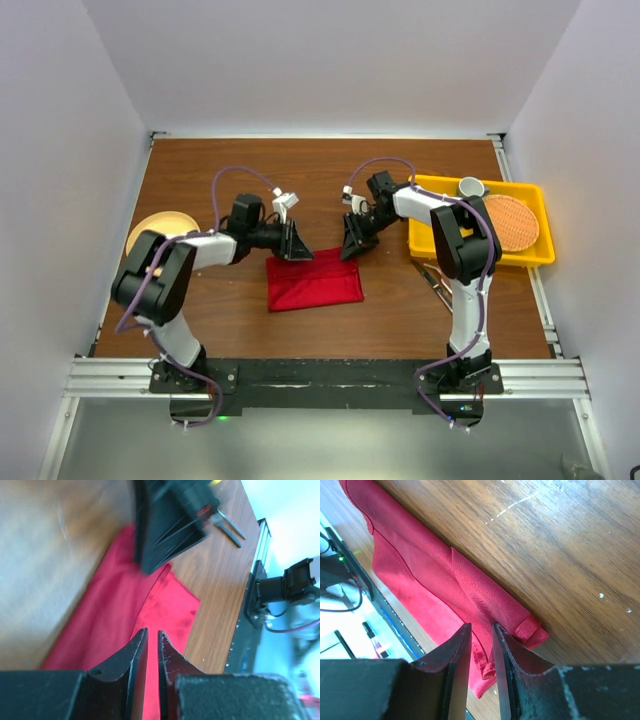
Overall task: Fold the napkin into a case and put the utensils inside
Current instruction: Smooth out the 2/3-rectangle-folded napkin at the center of the board.
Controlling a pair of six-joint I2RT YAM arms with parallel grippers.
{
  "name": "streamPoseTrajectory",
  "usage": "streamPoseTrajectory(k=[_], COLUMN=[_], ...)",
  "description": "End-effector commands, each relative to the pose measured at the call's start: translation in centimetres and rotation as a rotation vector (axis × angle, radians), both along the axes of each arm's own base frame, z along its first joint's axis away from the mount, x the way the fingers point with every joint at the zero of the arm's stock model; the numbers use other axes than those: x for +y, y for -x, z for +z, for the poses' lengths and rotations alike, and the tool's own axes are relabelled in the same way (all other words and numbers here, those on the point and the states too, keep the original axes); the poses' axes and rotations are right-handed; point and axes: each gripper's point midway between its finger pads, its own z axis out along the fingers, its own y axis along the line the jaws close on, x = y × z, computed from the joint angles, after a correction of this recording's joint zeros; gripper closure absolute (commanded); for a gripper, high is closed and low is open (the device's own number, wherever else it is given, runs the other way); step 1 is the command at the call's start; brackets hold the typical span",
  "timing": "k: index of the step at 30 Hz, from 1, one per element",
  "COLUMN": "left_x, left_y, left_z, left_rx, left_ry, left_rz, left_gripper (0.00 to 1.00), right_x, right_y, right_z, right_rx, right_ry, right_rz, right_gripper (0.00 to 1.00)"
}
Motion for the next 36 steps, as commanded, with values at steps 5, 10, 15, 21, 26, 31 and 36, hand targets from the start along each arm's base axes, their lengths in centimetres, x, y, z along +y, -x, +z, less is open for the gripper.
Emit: streamPoseTrajectory(k=[5,10,15,21,26,31,36], left_x=[2.7,3.9,2.3,0.7,1.8,3.7,5.0], left_y=[-0.5,-0.2,-1.6,-3.5,-3.5,-2.4,-4.2], left_z=[-7.1,-7.6,0.9,1.4,-2.9,-6.7,-4.8], left_rx=[0.302,0.354,0.169,0.216,0.321,0.420,0.325], left_ry=[0.042,0.062,0.205,0.278,0.272,0.210,0.228], left_rz=[0.160,0.159,0.068,0.115,0.194,0.244,0.266], left_gripper=[0.77,0.59,0.29,0.22,0.23,0.26,0.26], right_x=[-1.9,-2.1,-1.6,-1.7,-1.8,-1.9,-2.0], right_y=[-0.5,-0.3,-0.5,-0.5,-0.7,-0.5,-0.6], right_z=[-4.7,-5.2,-4.7,-4.8,-4.8,-4.9,-4.7], right_rx=[-0.071,-0.067,-0.076,-0.076,-0.081,-0.075,-0.107], right_ry=[0.135,0.139,0.118,0.118,0.125,0.129,0.125], right_rz=[0.007,0.012,0.012,0.014,0.025,0.027,0.053], right_gripper=[0.71,0.72,0.72,0.72,0.72,0.72,0.72])
